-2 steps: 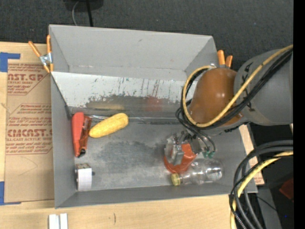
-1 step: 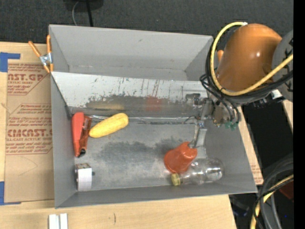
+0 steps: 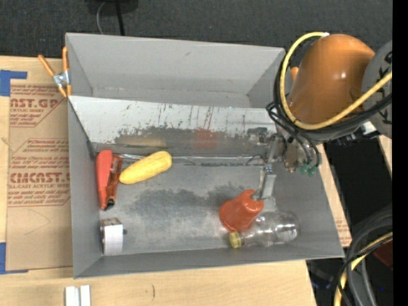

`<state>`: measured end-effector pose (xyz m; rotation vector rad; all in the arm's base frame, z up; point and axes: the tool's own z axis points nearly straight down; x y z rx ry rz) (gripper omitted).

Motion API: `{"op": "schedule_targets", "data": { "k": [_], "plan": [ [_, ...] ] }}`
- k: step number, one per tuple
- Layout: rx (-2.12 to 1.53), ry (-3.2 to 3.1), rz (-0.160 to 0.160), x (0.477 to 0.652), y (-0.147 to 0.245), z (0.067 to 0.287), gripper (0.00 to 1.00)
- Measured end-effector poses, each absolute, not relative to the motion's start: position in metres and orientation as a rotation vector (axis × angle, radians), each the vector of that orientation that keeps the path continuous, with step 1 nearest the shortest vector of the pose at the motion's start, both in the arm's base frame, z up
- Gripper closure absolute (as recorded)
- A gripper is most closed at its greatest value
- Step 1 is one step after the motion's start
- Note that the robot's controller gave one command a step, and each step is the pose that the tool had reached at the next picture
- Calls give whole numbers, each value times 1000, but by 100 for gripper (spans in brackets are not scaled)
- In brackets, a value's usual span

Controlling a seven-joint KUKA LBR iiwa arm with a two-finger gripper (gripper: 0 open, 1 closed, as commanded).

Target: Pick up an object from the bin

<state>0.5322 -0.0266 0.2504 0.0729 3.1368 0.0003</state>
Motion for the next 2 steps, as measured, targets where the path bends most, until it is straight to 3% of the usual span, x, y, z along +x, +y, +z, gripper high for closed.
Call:
{"op": "schedule_targets", "data": {
  "k": [1,2],
  "plan": [
    [-7,3126,-1,521,-24,219,0],
    [-63,3130,-1,516,-24,167,0]
  ]
}}
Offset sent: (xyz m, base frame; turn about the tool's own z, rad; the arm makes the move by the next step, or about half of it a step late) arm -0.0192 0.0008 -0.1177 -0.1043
